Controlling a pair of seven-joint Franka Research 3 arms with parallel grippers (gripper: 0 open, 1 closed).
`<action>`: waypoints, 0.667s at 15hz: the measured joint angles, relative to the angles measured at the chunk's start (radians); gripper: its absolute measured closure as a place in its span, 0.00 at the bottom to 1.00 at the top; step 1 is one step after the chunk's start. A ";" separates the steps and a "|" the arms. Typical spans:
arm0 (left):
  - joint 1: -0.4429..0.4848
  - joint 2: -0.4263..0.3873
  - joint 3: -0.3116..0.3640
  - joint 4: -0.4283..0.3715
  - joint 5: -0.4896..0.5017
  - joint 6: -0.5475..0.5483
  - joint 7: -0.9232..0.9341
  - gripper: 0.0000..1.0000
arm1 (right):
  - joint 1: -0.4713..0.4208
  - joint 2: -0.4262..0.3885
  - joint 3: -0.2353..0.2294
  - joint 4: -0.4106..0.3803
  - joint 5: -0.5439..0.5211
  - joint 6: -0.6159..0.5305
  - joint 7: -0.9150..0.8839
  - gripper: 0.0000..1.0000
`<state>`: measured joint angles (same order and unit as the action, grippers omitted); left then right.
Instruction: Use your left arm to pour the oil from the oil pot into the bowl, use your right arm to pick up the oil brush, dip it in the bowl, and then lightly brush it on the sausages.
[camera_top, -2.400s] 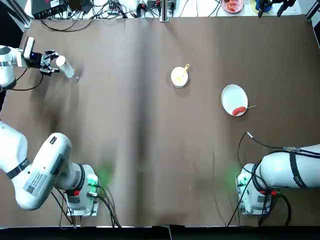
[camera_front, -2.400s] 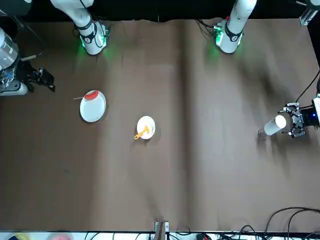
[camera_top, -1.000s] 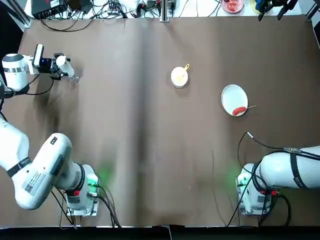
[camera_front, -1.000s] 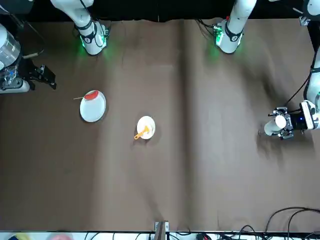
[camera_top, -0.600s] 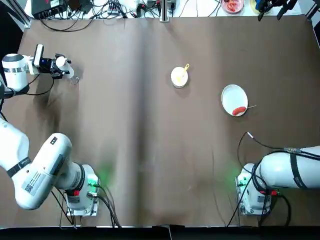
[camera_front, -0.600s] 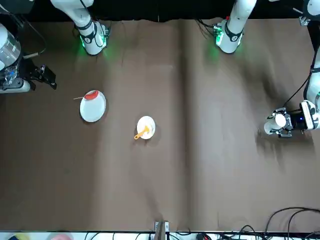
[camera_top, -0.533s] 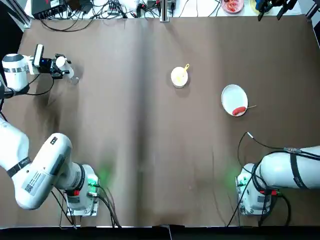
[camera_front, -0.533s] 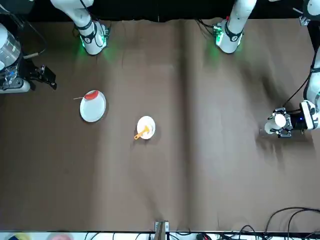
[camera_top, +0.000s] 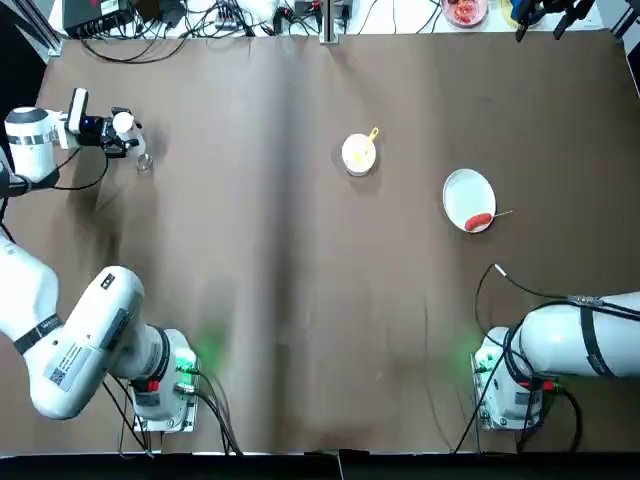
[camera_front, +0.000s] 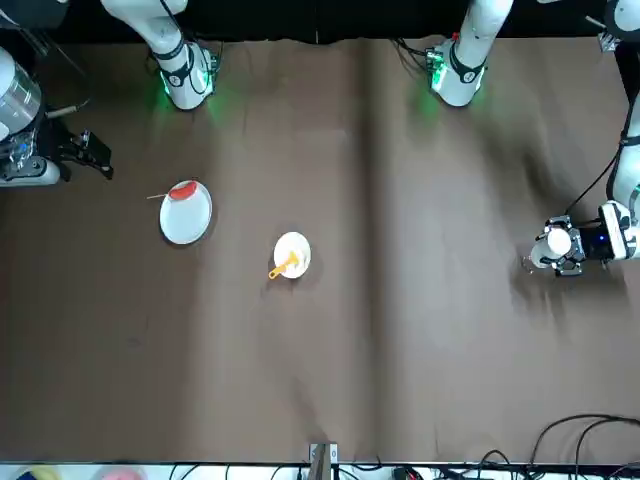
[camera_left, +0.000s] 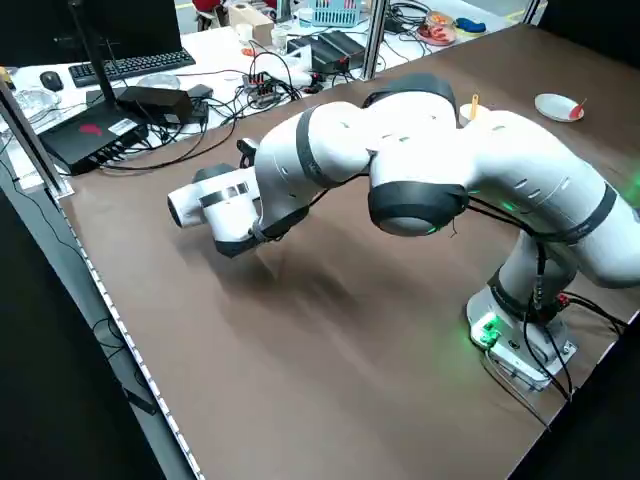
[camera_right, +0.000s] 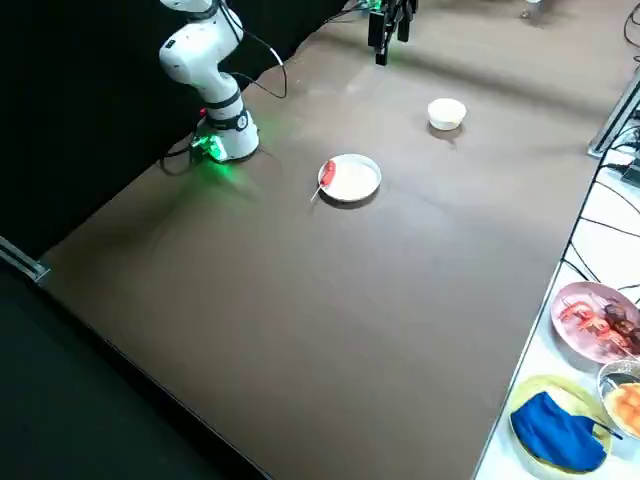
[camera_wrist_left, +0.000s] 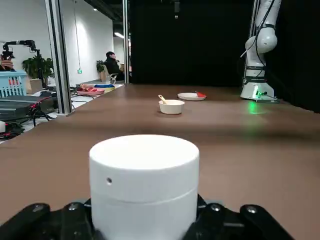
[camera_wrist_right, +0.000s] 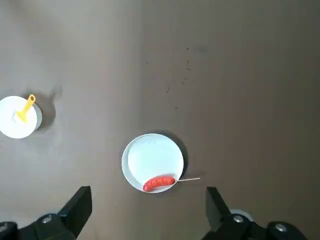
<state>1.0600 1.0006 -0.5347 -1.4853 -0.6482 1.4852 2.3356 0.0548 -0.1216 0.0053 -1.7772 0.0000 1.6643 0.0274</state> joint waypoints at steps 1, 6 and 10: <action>-0.004 -0.003 -0.002 0.001 0.000 0.000 -0.012 0.45 | 0.000 0.000 0.000 0.000 0.000 0.000 0.000 0.00; -0.059 -0.066 -0.021 0.011 0.000 0.000 -0.135 0.45 | 0.000 0.000 0.000 0.000 0.000 0.000 0.000 0.00; -0.121 -0.165 -0.054 -0.016 0.000 0.031 -0.226 0.45 | 0.000 0.000 0.000 -0.001 0.000 -0.002 0.000 0.00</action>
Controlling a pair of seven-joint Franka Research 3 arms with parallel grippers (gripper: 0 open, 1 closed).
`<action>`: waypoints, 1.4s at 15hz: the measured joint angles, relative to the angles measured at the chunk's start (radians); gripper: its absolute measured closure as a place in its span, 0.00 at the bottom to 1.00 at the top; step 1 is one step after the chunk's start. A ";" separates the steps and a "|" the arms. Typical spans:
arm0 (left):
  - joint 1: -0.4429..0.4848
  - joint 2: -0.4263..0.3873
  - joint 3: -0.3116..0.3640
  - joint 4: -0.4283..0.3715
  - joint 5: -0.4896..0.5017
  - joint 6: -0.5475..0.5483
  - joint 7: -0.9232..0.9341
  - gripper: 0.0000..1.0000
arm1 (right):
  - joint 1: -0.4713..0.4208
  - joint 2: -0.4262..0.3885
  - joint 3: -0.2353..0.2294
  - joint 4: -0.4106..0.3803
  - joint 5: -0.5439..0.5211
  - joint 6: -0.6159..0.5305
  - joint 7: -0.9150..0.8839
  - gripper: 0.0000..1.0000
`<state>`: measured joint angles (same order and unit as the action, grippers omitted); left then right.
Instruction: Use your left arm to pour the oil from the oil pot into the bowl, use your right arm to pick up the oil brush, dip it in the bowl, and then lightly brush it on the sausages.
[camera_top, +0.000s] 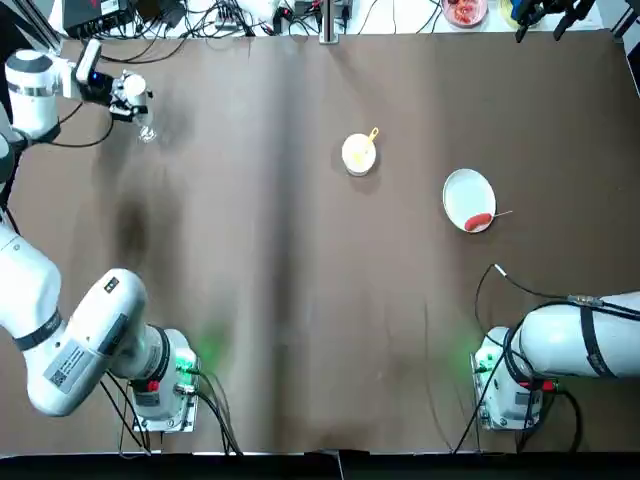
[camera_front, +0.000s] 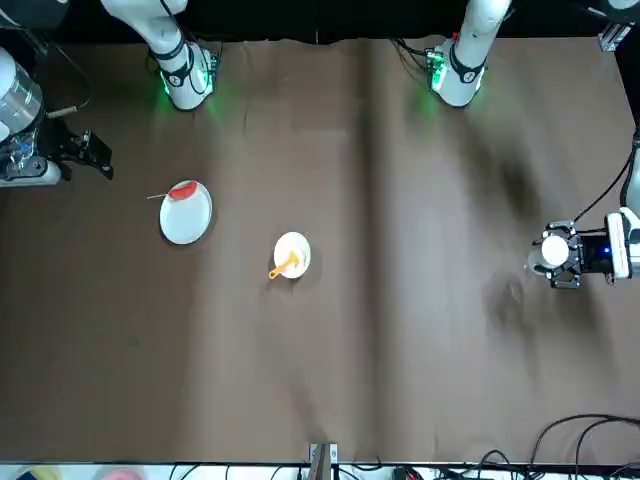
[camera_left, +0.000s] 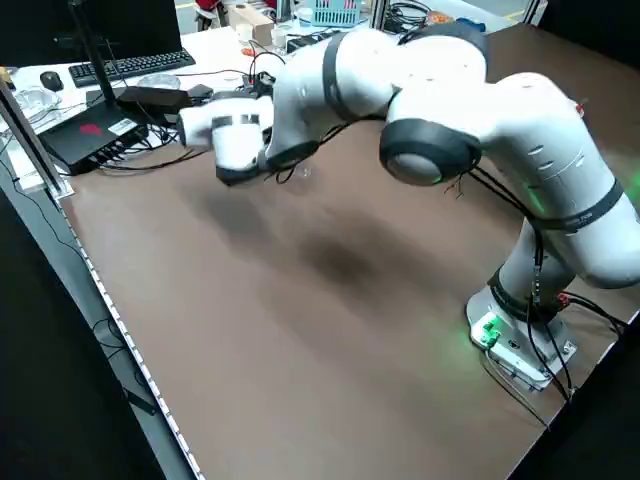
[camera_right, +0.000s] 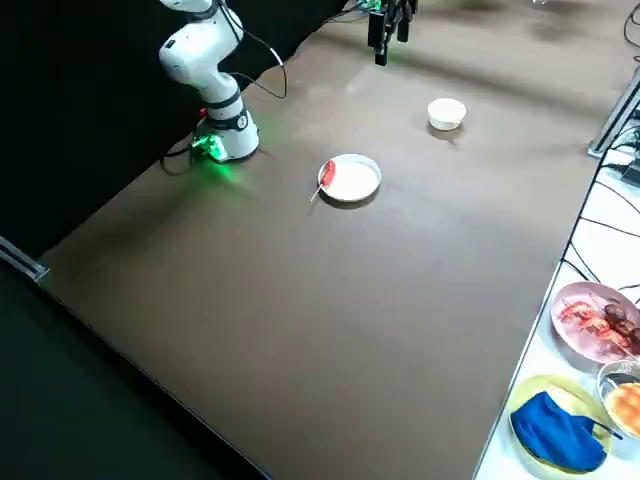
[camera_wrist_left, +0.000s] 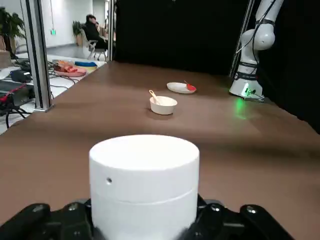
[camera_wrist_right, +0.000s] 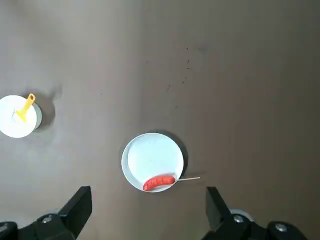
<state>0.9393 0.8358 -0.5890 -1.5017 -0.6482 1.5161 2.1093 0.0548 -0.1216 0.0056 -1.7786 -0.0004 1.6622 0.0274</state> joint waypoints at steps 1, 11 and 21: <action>-0.012 -0.022 -0.009 -0.013 0.000 0.016 -0.025 0.45 | 0.000 0.000 0.000 0.000 0.000 0.000 0.000 0.00; -0.250 -0.304 -0.029 -0.238 0.000 0.268 -0.263 0.45 | 0.001 0.000 0.001 0.000 0.000 -0.001 0.000 0.00; -0.454 -0.479 -0.064 -0.366 0.000 0.398 -0.600 0.45 | 0.062 0.003 0.013 -0.004 0.000 -0.023 0.000 0.00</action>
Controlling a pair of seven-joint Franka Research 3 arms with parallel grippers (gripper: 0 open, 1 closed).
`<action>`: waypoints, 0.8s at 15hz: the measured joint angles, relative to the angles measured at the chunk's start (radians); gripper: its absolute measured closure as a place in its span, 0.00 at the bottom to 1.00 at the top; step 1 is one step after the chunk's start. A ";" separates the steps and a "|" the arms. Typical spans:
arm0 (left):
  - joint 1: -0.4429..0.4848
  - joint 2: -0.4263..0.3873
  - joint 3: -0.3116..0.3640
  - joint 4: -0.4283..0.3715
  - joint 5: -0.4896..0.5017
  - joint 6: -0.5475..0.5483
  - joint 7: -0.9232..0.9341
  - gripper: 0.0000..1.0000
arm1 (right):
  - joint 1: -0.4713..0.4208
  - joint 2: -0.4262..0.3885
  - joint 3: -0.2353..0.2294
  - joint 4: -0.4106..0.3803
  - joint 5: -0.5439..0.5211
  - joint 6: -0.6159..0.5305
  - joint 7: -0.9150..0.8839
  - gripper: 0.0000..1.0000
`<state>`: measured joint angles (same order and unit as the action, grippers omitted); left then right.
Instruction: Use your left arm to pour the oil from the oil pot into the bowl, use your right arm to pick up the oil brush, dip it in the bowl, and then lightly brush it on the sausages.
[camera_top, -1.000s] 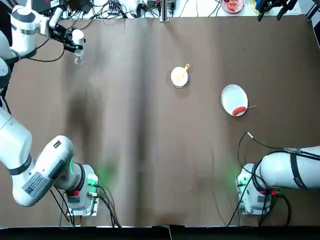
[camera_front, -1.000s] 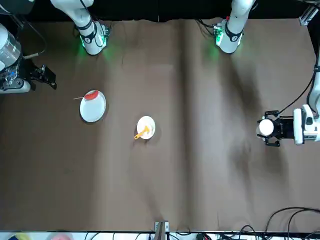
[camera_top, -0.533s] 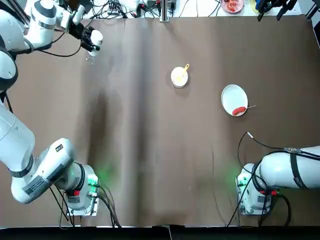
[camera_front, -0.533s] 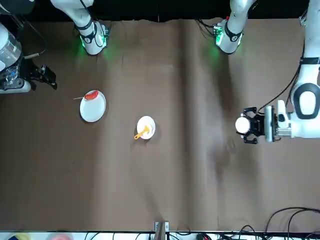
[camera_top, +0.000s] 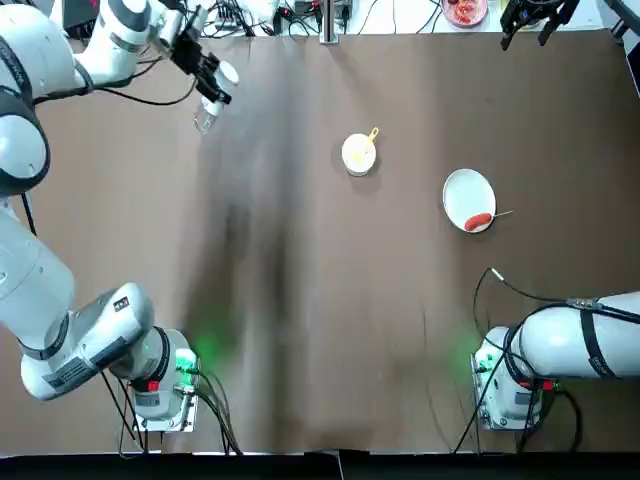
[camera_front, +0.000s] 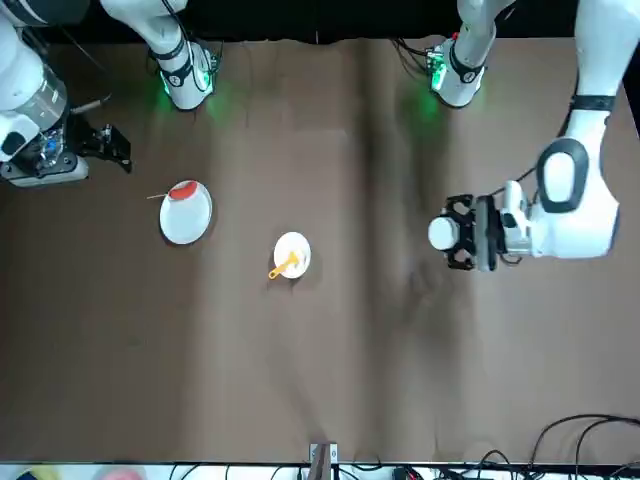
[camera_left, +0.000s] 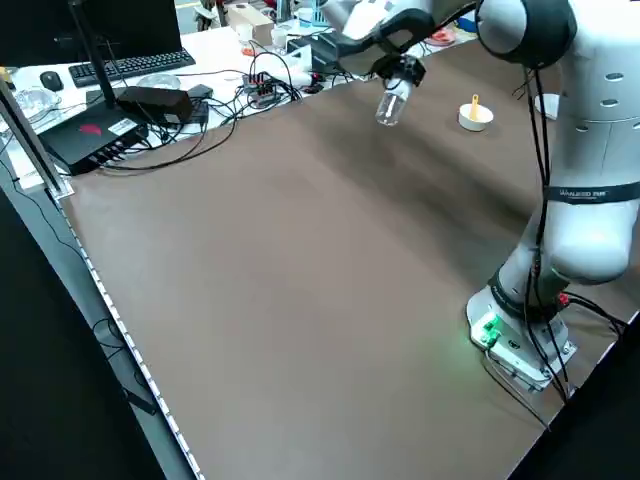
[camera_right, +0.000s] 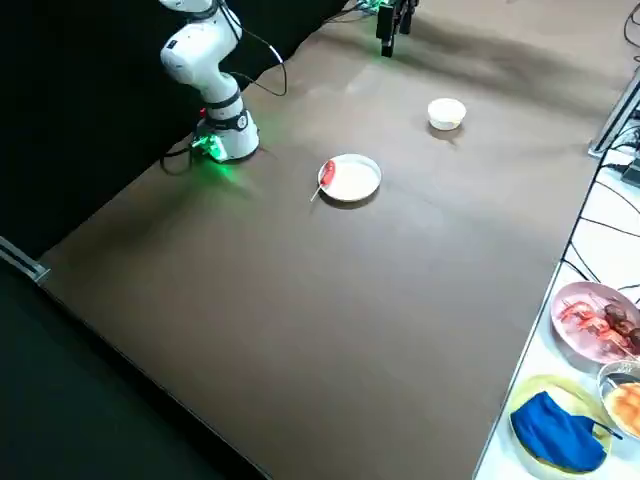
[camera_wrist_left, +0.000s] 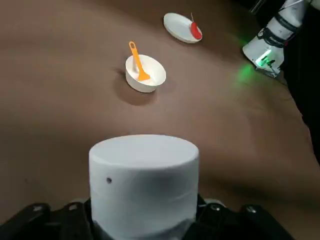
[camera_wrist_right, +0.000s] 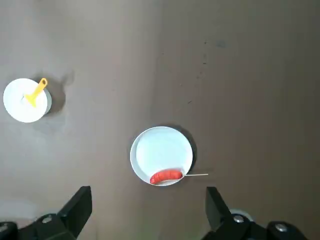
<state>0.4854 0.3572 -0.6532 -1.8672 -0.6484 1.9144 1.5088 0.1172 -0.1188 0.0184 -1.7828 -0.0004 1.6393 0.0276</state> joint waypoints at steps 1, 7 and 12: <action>-0.031 -0.015 -0.001 -0.015 0.000 0.022 -0.039 0.45 | 0.004 0.002 0.000 -0.003 0.000 0.000 0.000 0.00; -0.257 -0.034 0.005 -0.097 0.000 0.284 -0.246 0.45 | 0.024 0.031 0.001 -0.011 0.006 0.000 0.000 0.00; -0.496 0.004 0.079 -0.099 0.001 0.469 -0.394 0.45 | 0.062 0.098 0.002 -0.016 0.043 0.006 0.000 0.00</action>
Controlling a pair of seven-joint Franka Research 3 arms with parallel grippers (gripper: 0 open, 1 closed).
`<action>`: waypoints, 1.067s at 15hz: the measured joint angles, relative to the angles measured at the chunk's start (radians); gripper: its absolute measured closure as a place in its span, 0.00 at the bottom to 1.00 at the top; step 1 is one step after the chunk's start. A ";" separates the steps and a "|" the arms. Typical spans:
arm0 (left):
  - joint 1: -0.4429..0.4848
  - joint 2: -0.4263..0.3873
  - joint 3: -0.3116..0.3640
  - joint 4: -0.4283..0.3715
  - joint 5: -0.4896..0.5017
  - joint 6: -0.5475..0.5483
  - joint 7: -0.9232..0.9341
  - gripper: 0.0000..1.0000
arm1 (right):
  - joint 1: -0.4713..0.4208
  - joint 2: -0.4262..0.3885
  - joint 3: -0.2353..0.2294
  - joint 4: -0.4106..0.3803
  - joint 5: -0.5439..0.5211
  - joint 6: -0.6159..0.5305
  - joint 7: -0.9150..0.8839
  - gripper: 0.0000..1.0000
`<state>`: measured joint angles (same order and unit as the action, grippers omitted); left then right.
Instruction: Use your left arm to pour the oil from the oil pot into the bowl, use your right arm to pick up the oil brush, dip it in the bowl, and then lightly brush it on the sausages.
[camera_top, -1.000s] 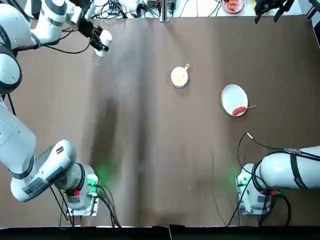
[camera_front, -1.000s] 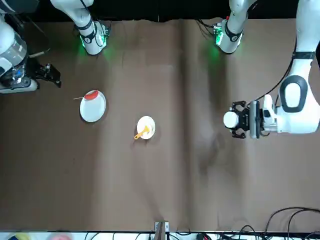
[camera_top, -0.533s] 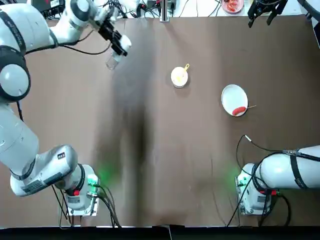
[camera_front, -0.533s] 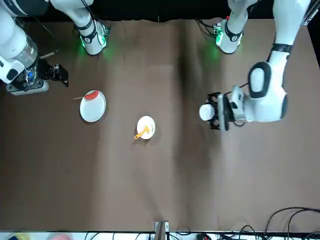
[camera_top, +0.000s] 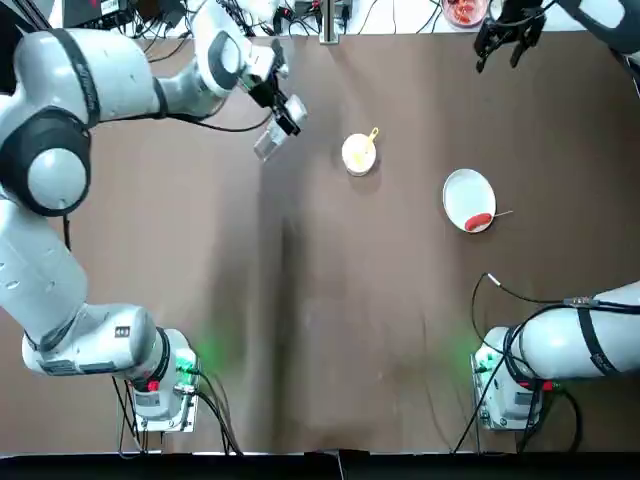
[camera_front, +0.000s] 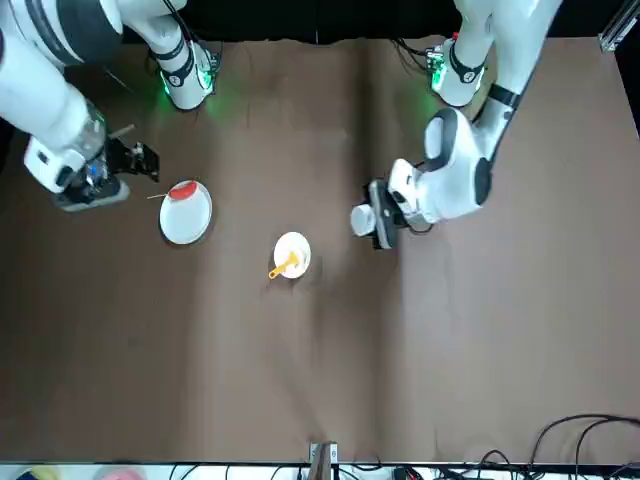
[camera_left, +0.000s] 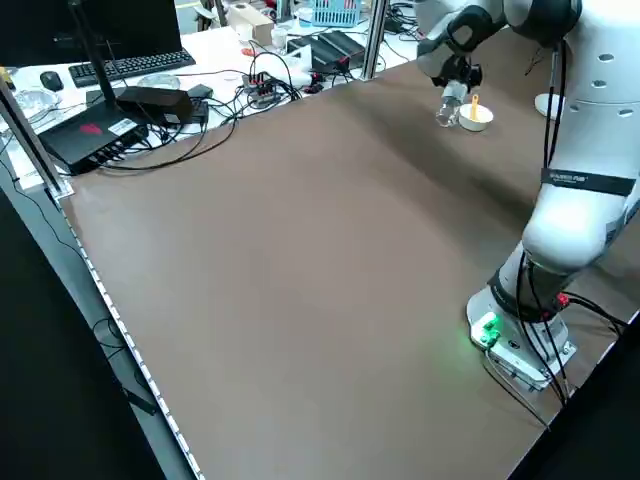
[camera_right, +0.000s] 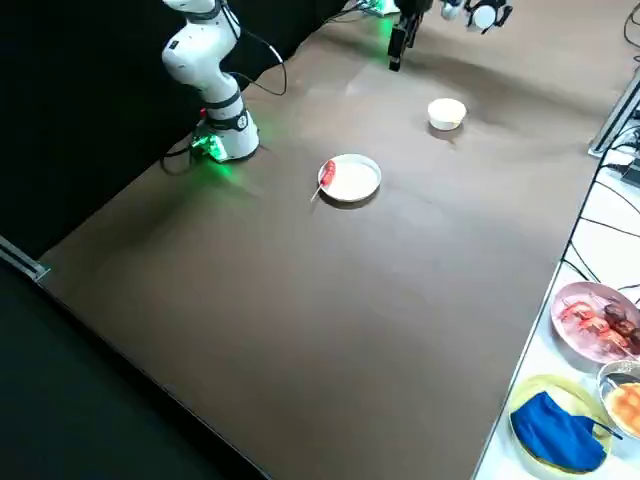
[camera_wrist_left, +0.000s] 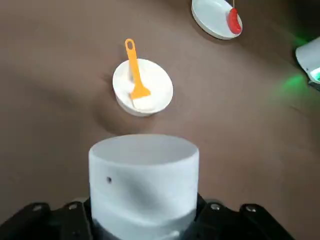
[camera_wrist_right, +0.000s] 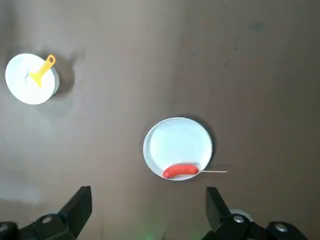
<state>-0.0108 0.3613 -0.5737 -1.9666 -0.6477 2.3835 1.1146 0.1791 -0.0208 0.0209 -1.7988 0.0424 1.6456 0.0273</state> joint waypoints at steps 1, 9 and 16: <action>-0.065 0.017 0.039 0.021 0.000 0.018 -0.023 0.45 | 0.005 0.018 0.000 0.000 0.020 0.003 0.000 0.00; -0.583 0.123 0.479 0.204 0.001 0.069 -0.222 0.45 | 0.012 0.079 0.000 0.000 0.180 0.030 0.000 0.00; -0.873 0.207 0.737 0.257 0.030 0.203 -0.322 0.45 | 0.043 0.117 0.001 0.000 0.273 0.067 0.000 0.00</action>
<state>-0.8836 0.5680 0.1630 -1.7098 -0.6179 2.5868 0.7930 0.2217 0.0962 0.0216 -1.7983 0.3156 1.7125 0.0272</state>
